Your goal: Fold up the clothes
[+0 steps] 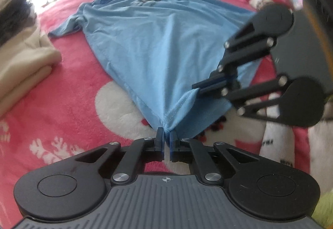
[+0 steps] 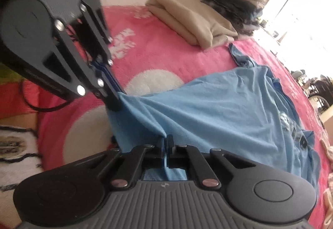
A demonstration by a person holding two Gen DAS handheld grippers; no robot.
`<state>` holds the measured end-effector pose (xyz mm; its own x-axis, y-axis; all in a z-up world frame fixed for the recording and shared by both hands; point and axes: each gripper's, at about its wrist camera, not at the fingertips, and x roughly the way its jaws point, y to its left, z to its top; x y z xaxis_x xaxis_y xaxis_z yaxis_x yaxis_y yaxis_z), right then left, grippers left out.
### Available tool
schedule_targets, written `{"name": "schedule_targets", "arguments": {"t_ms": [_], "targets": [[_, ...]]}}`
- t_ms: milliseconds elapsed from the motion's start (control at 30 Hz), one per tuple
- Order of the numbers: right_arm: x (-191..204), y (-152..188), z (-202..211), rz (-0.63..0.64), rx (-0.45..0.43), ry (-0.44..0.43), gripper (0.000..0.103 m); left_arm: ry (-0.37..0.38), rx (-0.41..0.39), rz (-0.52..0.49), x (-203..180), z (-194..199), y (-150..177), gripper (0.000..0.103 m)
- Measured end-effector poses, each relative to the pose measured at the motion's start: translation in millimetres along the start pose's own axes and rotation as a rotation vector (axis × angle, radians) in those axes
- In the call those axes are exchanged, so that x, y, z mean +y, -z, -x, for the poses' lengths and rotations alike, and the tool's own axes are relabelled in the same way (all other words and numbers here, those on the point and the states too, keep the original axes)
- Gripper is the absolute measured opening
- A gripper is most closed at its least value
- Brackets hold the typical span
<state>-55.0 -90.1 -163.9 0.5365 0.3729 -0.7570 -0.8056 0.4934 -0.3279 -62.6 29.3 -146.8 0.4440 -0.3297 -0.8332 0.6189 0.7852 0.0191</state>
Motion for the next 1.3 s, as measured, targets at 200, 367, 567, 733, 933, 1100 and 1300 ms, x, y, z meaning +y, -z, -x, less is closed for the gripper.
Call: {"name": "schedule_targets", "arguments": {"t_ms": [200,367,567,733,933,1100,1300], "targets": [[3.7,5.7,11.4,0.024,0.044,-0.095,0.001,-0.016,0.044,-0.145,-19.1,-0.3,2.9,0.002],[3.1,5.9,11.1,-0.002,0.061,-0.150,0.001,-0.020,0.068,-0.243,-27.0,0.9,5.6,0.002],[4.6,13.4,-12.9,-0.134,0.102,-0.182,0.004,0.015,0.167,-0.204,-18.7,-22.0,5.5,0.002],[-25.9,20.1,22.7,-0.333,0.063,-0.203,0.012,0.063,0.183,-0.133,-6.3,-15.7,2.6,0.005],[-100.7,72.1,57.7,-0.776,0.020,-0.104,0.015,0.088,0.131,0.015,27.8,15.1,-9.4,0.025],[-121.4,113.0,28.0,-1.009,0.234,-0.063,0.014,0.023,0.037,0.184,78.8,41.1,-26.6,0.028],[-150.6,72.8,68.9,-1.008,0.042,-0.010,0.018,-0.120,-0.097,0.384,141.5,46.6,-59.0,0.031]]}}
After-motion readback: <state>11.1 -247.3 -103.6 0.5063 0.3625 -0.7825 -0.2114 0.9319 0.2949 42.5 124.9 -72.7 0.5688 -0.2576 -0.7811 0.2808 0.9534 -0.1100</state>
